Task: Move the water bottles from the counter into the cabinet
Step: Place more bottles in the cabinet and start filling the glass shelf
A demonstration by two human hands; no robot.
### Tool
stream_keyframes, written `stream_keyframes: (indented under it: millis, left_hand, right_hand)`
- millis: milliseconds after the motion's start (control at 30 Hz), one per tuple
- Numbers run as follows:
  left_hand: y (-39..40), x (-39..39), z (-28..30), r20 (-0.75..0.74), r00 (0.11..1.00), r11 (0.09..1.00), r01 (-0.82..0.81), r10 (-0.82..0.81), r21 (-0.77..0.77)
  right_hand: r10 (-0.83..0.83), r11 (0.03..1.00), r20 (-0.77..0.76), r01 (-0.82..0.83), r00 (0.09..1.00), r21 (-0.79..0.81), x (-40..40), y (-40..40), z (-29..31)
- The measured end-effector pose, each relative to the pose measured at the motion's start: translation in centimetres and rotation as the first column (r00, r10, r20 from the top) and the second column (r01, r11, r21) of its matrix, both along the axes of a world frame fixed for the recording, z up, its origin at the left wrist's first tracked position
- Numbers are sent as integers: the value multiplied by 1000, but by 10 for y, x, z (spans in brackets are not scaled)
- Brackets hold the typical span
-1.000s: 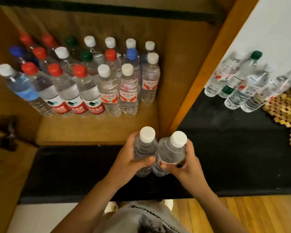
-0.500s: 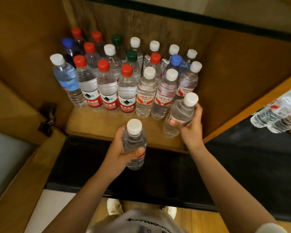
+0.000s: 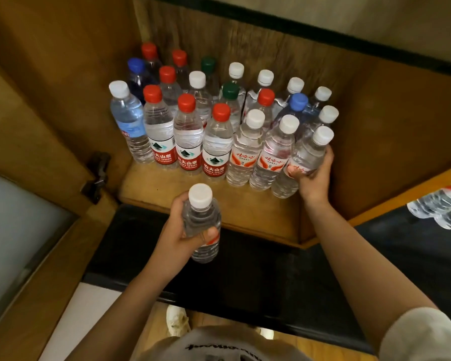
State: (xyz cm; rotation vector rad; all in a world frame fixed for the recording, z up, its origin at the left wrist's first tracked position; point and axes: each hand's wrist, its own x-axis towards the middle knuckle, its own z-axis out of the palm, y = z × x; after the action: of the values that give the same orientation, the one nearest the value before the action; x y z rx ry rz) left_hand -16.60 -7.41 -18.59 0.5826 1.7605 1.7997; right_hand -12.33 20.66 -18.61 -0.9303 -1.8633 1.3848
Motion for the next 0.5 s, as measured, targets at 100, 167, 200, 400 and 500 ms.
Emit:
stream_keyframes:
  millis: [100,167,200,400,500]
  left_hand:
    - [1,0,3,-15,1000,1000,3,-3,6]
    - [2,1,6,-28,1000,1000,5,-5,12]
    - [3,2,8,-39,999,1000,7,-6,14]
    - [1,8,36,-143,990,998,-6,15,66]
    - [-3,10,62,-205,976,993,-44,66,109]
  right_hand:
    - [9,1000,14,-9,1000,-15,2,0,1]
    - [-16,999,74,18,997,-30,2,2,3]
    - [-31,998,115,36,993,-43,1,4,5]
    - [7,972,237,48,972,-228,-1,-3,18]
    - [90,967,253,-24,963,-253,7,-11,37]
